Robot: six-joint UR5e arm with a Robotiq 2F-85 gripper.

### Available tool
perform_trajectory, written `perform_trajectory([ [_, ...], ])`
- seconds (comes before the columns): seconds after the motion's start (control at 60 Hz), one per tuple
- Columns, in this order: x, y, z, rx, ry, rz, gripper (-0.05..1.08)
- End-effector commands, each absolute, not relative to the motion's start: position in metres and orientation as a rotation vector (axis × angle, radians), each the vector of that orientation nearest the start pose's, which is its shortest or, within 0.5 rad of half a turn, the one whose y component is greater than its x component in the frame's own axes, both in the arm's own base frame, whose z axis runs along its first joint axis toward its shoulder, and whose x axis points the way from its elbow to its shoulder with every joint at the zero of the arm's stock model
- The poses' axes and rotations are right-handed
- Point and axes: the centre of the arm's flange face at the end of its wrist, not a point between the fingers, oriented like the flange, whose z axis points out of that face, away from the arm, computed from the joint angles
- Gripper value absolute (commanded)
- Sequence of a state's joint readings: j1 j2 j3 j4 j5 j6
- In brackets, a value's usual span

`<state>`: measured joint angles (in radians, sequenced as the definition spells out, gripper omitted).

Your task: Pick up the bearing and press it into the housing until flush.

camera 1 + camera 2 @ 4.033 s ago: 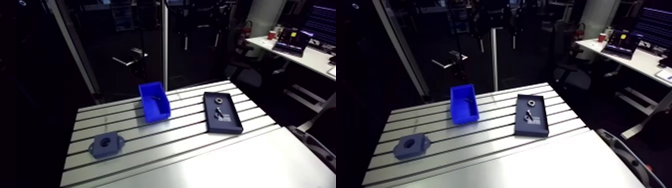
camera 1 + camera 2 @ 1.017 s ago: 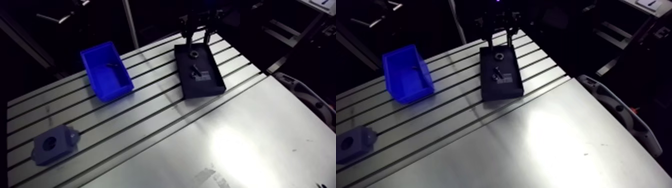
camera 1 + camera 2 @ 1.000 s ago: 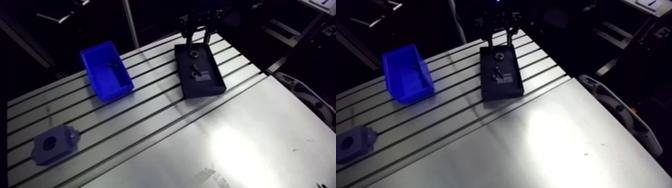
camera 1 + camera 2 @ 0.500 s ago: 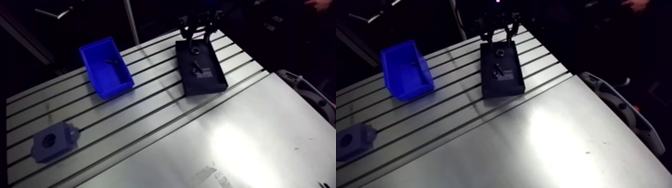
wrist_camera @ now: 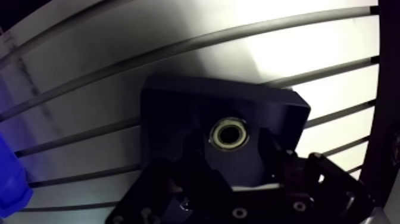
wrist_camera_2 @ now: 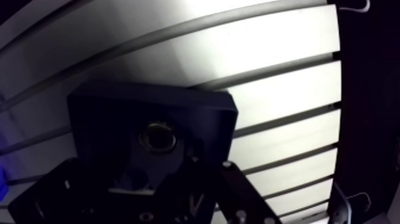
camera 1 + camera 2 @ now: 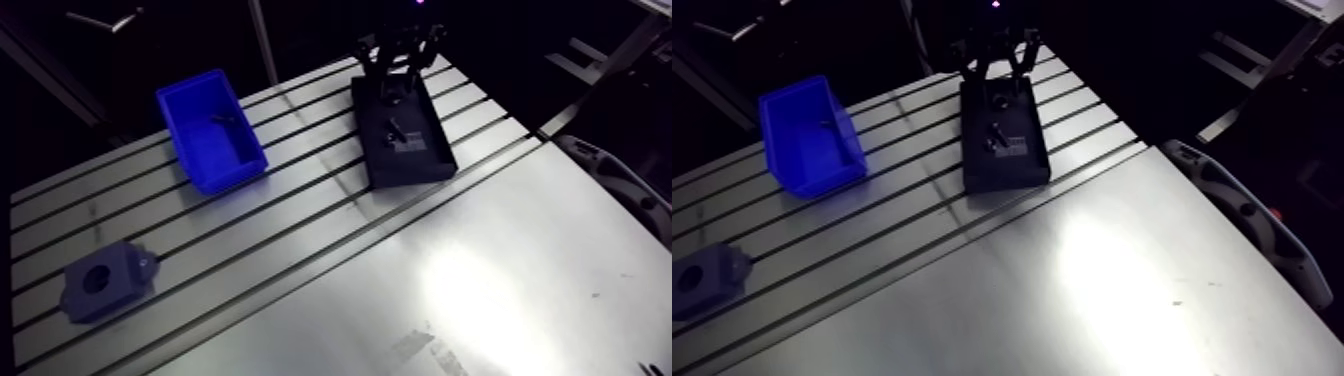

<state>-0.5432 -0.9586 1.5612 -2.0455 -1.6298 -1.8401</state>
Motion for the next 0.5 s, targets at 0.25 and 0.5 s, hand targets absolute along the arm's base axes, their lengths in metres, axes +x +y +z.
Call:
perform_trajectory([
  [0.25,-0.6234,0.2275,0.1695,0.402,2.961,-0.003,0.43],
  [0.5,-0.6247,0.2283,0.17,0.405,2.979,0.009,0.44],
])
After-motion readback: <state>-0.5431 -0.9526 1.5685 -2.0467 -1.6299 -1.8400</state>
